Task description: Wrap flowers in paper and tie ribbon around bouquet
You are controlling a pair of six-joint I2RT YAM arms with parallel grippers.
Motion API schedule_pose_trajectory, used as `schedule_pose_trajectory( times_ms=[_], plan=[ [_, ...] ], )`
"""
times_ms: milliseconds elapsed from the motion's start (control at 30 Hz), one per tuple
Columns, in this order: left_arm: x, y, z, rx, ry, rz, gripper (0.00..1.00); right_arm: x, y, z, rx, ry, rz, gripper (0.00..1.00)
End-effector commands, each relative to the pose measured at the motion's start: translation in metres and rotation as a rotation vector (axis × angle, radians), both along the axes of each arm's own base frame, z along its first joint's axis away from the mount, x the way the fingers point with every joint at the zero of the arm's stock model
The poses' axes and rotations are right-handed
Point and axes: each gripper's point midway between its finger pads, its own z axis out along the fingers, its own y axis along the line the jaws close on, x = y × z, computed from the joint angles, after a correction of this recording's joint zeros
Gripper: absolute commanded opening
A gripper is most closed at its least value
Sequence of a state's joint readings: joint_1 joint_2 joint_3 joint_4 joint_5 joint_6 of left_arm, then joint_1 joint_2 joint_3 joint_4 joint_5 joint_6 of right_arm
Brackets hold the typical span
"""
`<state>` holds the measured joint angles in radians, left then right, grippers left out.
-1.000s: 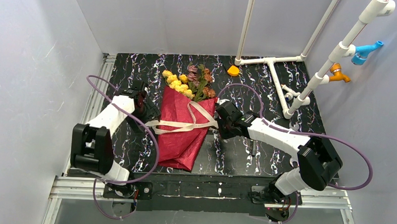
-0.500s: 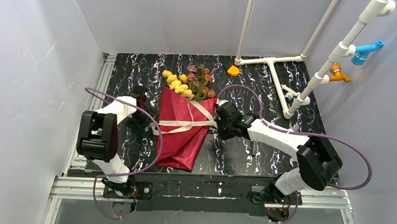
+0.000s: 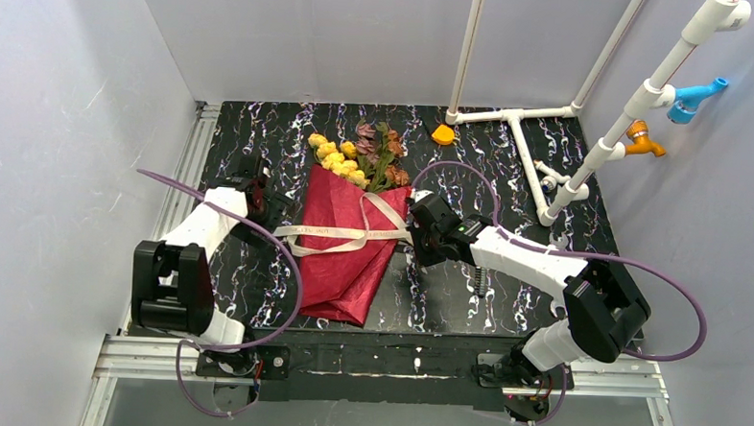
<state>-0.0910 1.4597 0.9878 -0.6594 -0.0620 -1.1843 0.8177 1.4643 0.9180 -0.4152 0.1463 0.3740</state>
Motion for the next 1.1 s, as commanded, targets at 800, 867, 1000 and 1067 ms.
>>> schedule_pose_trajectory(
  times_ms=[800,867,1000,1067],
  plan=[
    [0.028,0.012,-0.056,-0.031,0.104,0.039,0.03,-0.003,-0.016,0.010,-0.020,-0.033,-0.026,0.01],
    [0.027,0.012,-0.056,-0.043,0.106,0.038,0.00,-0.001,-0.020,0.011,-0.031,-0.036,-0.034,0.01],
    [0.024,0.030,-0.045,-0.029,0.090,0.051,0.00,0.005,-0.036,0.015,-0.074,-0.049,-0.070,0.01],
    [0.022,0.043,-0.037,-0.024,0.077,0.055,0.00,0.012,-0.049,0.020,-0.095,-0.060,-0.106,0.01]
  ],
)
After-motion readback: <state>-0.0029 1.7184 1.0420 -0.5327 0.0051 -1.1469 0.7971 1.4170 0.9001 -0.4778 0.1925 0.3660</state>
